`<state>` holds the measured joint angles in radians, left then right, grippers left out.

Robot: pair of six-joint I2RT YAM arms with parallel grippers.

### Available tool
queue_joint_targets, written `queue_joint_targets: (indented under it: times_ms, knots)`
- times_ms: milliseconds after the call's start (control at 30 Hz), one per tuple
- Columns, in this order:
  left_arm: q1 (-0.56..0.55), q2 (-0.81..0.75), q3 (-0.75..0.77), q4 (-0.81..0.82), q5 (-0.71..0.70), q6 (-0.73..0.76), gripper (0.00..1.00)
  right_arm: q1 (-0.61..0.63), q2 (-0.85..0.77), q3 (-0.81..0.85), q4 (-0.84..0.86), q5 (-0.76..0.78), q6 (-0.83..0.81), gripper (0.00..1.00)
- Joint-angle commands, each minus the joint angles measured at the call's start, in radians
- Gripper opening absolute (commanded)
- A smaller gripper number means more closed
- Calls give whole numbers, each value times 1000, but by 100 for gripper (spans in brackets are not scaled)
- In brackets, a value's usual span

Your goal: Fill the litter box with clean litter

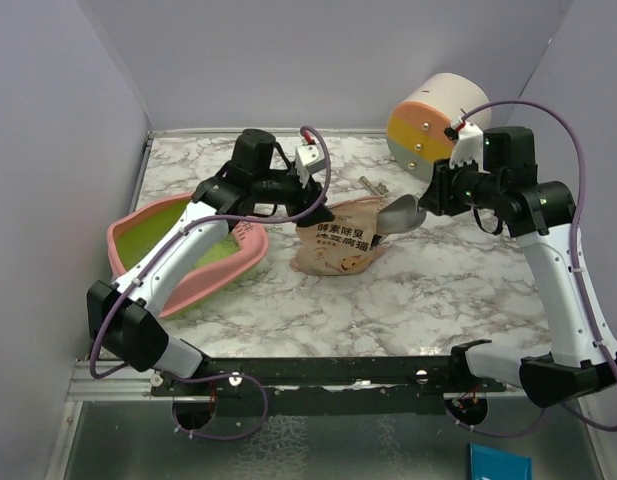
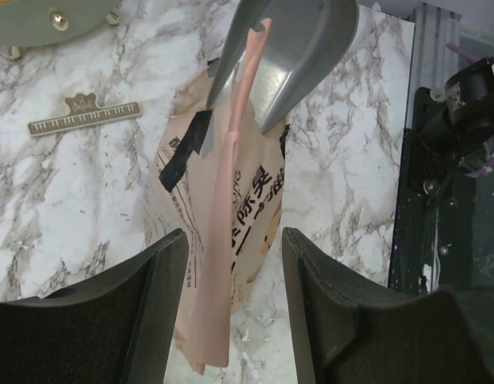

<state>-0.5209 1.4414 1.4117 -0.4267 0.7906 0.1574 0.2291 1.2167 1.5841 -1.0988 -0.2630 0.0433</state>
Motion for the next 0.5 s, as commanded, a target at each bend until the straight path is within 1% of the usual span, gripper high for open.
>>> queue_joint_targets:
  times_ms: [0, 167, 233, 267, 300, 367, 400, 467]
  knots:
    - [-34, 37, 28, -56, -57, 63, 53, 7, 8, 7, 65, -18, -8, 1]
    - [-62, 71, 57, -99, -133, 102, 52, 10, 42, 27, 72, -30, -15, 1]
    - [-71, 76, 61, -100, -181, 107, 47, 10, 60, 31, 78, -39, -19, 1]
    - [-75, 80, 65, -100, -209, 109, 42, 12, 70, 30, 83, -47, -21, 1]
    - [-76, 83, 67, -100, -232, 111, 34, 12, 79, 26, 88, -51, -23, 1]
    - [-77, 85, 69, -91, -277, 115, 11, 12, 94, 12, 101, -59, -25, 1]
    - [-76, 84, 68, -80, -296, 114, 2, 13, 99, 4, 112, -65, -26, 1]
    - [-77, 79, 63, -54, -329, 108, 0, 13, 110, -16, 131, -78, -26, 1]
